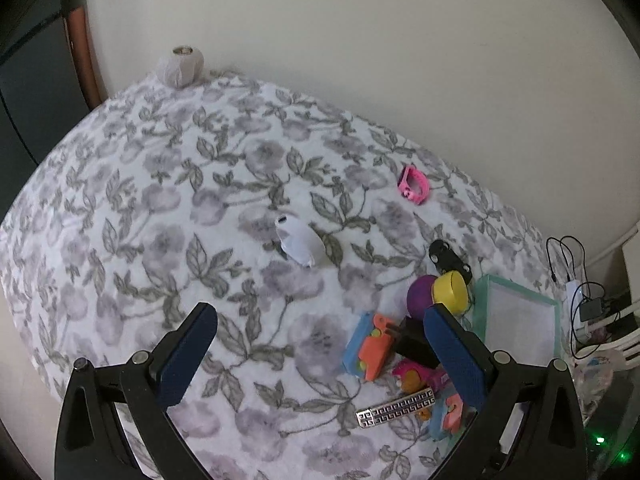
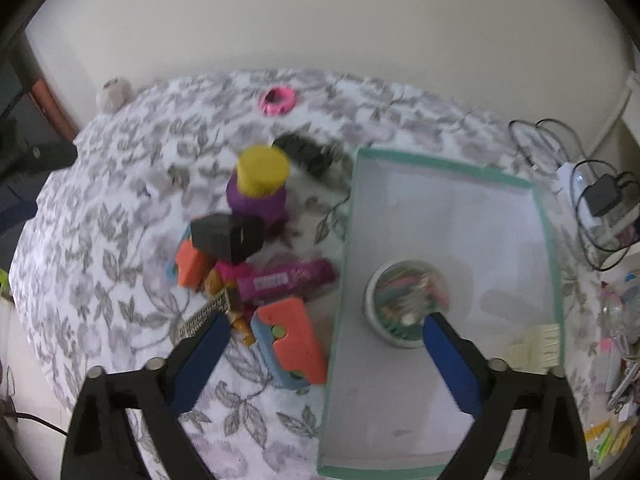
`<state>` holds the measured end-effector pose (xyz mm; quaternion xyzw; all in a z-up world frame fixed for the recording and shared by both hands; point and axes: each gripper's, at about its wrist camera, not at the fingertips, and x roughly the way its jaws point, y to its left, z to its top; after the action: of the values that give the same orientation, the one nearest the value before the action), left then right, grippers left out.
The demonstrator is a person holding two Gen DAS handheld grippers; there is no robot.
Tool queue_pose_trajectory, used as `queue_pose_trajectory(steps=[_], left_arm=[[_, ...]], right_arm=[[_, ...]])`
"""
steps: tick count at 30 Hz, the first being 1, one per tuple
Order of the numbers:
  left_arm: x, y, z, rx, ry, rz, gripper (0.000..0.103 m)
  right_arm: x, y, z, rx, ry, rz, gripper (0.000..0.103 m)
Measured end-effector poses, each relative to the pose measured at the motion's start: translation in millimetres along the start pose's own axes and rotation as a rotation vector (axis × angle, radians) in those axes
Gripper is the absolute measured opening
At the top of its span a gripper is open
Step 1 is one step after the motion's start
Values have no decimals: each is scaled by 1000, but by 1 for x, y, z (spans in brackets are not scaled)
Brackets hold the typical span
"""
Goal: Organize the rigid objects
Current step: 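Move both grippers back to the pile toward the harmonica and orange block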
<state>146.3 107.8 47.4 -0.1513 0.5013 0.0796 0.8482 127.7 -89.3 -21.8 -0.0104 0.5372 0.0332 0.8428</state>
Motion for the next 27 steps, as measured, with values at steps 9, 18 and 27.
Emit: queue_pose_trajectory(steps=[9,18,27], left_arm=[[40,-27,-31,93,127,0,103],[83,-48,-64,164,292,-67,103],[86,-66,-73,266,325,-73,103]], right_arm=[[18,6,-7,-8,44,47,75],[31,17,-13,-66,74,52,66],[31,9,-13,-44,90,80,67]])
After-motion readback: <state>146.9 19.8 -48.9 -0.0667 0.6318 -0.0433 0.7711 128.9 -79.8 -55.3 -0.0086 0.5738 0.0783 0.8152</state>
